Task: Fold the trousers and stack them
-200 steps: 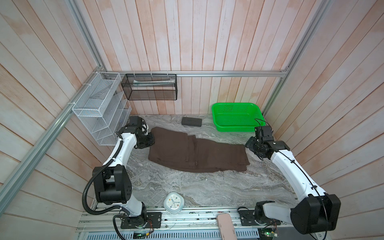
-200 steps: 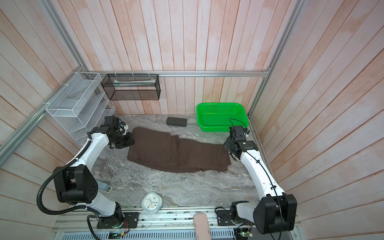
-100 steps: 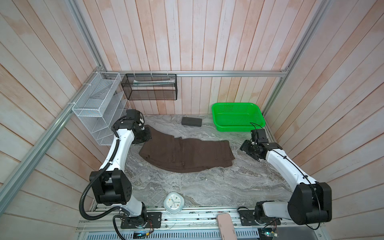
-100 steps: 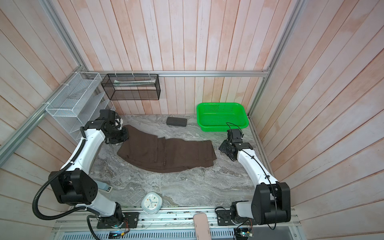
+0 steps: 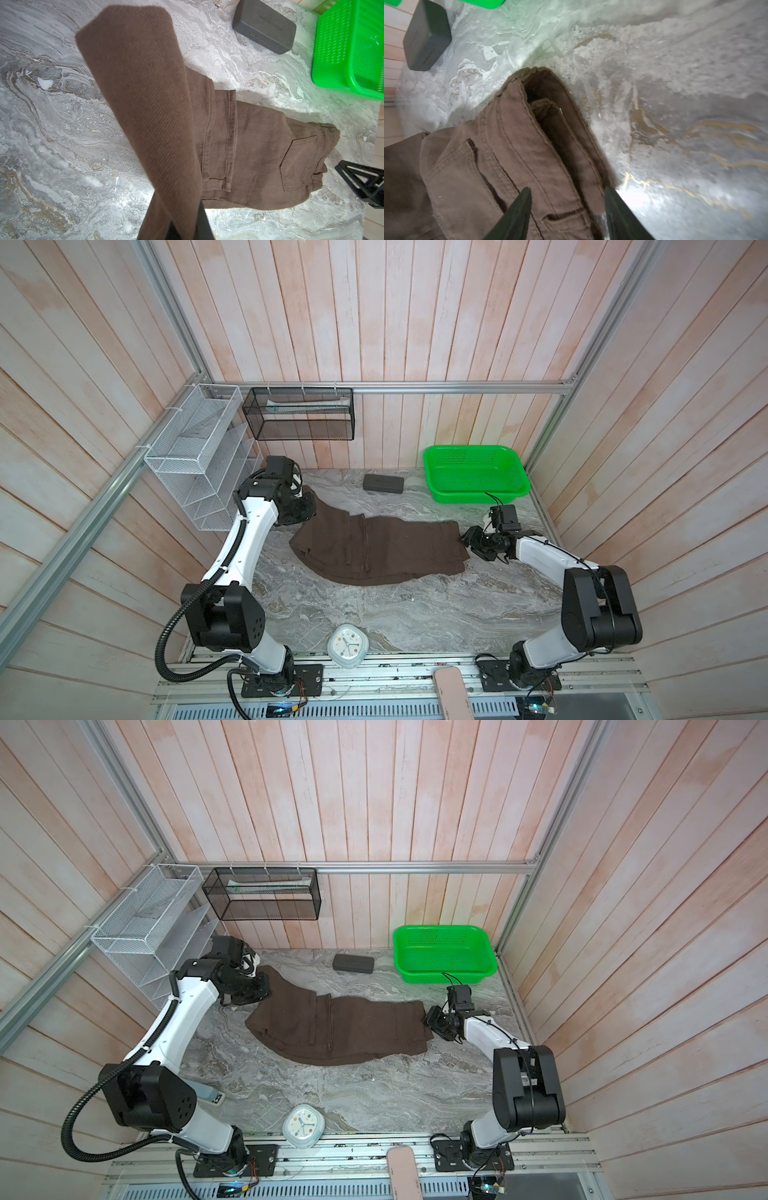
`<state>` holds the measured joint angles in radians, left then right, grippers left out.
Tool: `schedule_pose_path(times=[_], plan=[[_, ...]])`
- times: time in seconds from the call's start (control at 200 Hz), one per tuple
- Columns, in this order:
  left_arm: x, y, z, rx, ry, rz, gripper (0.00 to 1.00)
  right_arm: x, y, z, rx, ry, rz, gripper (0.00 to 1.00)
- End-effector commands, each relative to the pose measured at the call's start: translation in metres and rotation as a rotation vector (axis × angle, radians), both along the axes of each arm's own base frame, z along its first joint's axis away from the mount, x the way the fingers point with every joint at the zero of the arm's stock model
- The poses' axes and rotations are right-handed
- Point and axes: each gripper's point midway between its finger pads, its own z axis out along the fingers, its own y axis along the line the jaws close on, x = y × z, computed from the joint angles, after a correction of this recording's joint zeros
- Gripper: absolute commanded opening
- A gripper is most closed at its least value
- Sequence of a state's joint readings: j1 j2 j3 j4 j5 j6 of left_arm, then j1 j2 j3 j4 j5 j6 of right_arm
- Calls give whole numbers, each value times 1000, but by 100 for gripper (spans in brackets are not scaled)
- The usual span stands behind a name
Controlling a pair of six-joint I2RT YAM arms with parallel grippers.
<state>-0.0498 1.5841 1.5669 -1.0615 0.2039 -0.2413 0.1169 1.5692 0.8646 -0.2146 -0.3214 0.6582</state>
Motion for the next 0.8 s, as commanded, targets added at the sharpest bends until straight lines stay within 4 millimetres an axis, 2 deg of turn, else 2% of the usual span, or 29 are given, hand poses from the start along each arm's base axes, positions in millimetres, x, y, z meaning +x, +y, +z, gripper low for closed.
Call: schedule_pose_path(times=[0.0,0.065,0.215,0.37,0.635,0.795], plan=[[0,14,6,12,-25,44,0,2,14,-2,78,-23,38,59],[-2,23,4,18,-22,62,0,-8,8,-3,76,-11,-23,62],[-5,32,-1,24,-16,74,0,-45,-12,-3,50,53,-198,65],[-1,31,-2,14,-23,73,0,-70,-2,-11,88,108,-230,65],[-2,31,-1,9,-27,68,0,-67,23,-27,175,165,-224,63],[-3,36,0,14,-30,79,0,-62,27,-33,202,177,-248,56]])
